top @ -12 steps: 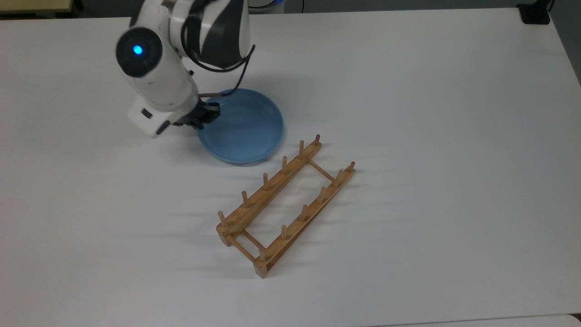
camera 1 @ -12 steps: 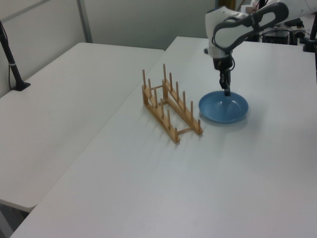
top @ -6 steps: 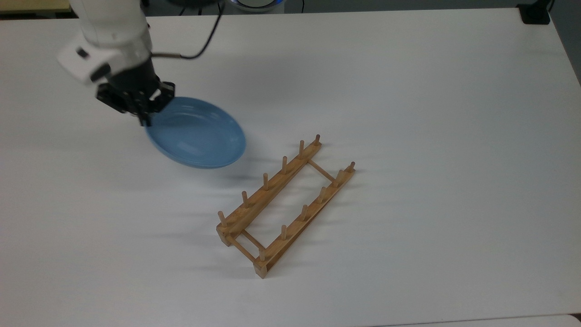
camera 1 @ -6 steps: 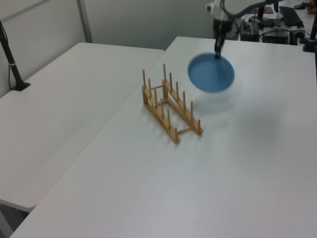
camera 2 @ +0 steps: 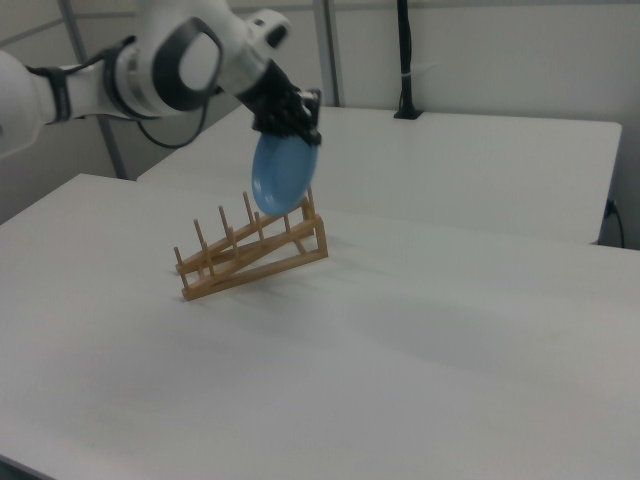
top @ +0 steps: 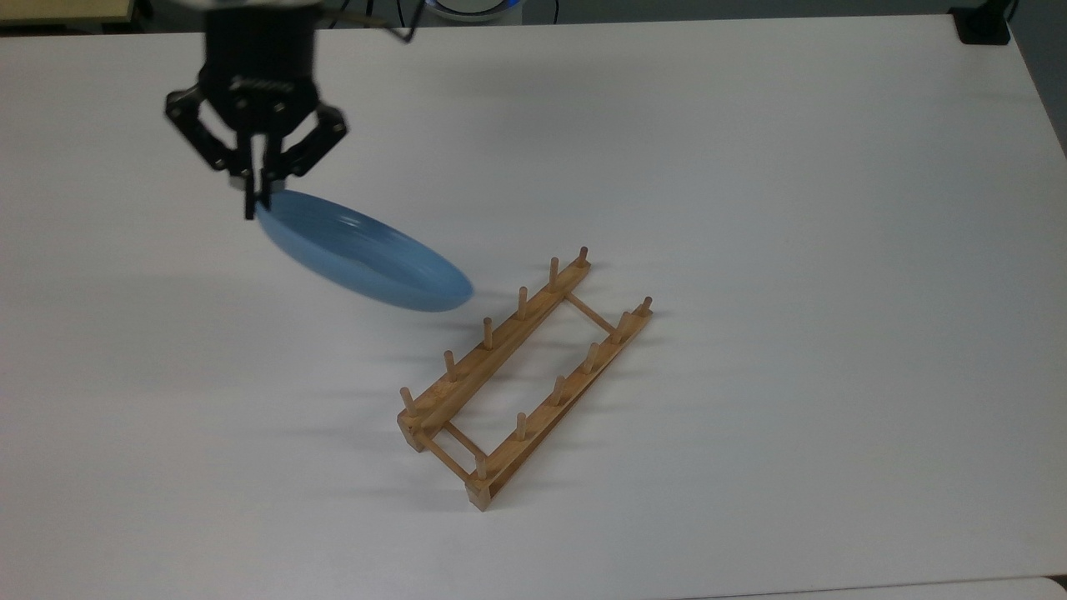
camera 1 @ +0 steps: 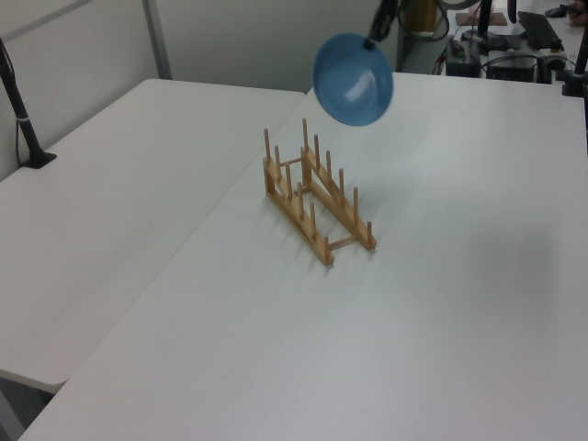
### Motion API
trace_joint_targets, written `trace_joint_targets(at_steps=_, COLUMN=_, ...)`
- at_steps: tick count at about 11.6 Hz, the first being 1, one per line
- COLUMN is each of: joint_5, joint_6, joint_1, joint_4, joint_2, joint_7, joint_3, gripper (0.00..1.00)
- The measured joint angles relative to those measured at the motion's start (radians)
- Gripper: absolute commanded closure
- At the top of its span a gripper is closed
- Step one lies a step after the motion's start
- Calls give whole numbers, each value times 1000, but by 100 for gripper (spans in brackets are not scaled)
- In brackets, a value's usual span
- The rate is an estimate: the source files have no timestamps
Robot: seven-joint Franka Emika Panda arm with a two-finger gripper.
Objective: Place plate in plate rack
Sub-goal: 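Lift the plate by its rim, tilting it upright, then carry the upright plate over the wooden rack pegs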
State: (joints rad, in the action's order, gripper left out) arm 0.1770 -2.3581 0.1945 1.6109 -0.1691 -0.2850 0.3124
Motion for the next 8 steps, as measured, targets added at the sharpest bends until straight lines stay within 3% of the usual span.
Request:
trace_joint_targets(at_steps=3, joint_5=178, joint_6=-79, joint_1=49, joint_4=1, joint_2=20, joint_7=144, joint_3=-13, gripper=100)
trace_joint_targets(at_steps=8, joint_5=501, joint_6=-108, joint_1=80, joint_4=12, joint_2=20, joint_7=398, joint_3=-90, gripper=100)
